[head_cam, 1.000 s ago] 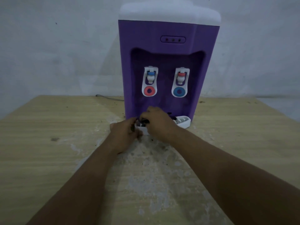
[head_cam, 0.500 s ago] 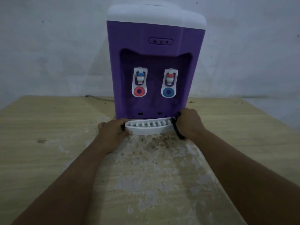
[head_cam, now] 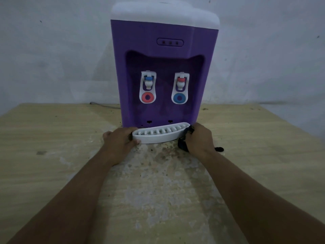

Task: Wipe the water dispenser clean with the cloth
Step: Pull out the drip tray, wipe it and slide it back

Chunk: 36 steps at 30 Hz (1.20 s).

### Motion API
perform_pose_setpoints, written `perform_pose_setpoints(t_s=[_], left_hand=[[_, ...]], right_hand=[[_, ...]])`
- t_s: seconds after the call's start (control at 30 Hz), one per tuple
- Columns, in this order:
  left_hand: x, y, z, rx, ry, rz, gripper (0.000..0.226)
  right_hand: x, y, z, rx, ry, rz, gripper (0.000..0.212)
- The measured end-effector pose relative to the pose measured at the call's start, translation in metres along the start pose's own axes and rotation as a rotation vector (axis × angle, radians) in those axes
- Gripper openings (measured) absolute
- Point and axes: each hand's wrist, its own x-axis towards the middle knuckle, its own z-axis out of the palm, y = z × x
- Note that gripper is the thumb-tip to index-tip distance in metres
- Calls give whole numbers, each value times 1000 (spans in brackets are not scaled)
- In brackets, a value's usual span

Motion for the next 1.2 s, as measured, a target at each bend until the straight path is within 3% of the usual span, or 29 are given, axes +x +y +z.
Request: perform_pose_setpoints(t_s=[0.2, 0.27, 0.37, 0.53, 0.6, 0.73, 0.83, 0.93, 1.1, 1.2], left_hand=[[3, 0, 1, 58, 7, 11, 23], [3, -1, 2, 49, 12, 10, 24], [7, -3, 5, 41, 82, 6, 34], [4, 4, 7, -1, 233, -93, 13], [3, 3, 7, 54, 212, -47, 6], [5, 0, 10, 123, 161, 91, 20], [4, 3, 10, 135, 161, 147, 17], [3, 7, 7, 102, 165, 144, 17], [-4, 16, 1, 7, 144, 134, 17], [-6, 15, -3, -14, 134, 95, 9]], right_hand=[[-33, -34, 26, 17, -38, -455, 16], [-35, -39, 27, 43, -77, -519, 17], [-25, -33, 24, 27, -62, -439, 19], [-9, -18, 16, 27, -33, -284, 15], [-8, -22, 16, 16, -57, -300, 13], [-7, -30, 18, -6, -48, -329, 14], [-6, -30, 18, -19, -50, -313, 14], [-6, -36, 23, -36, -60, -295, 19], [-21, -62, 39, -17, -161, -474, 25], [-24, -63, 30, -57, -210, -486, 28]])
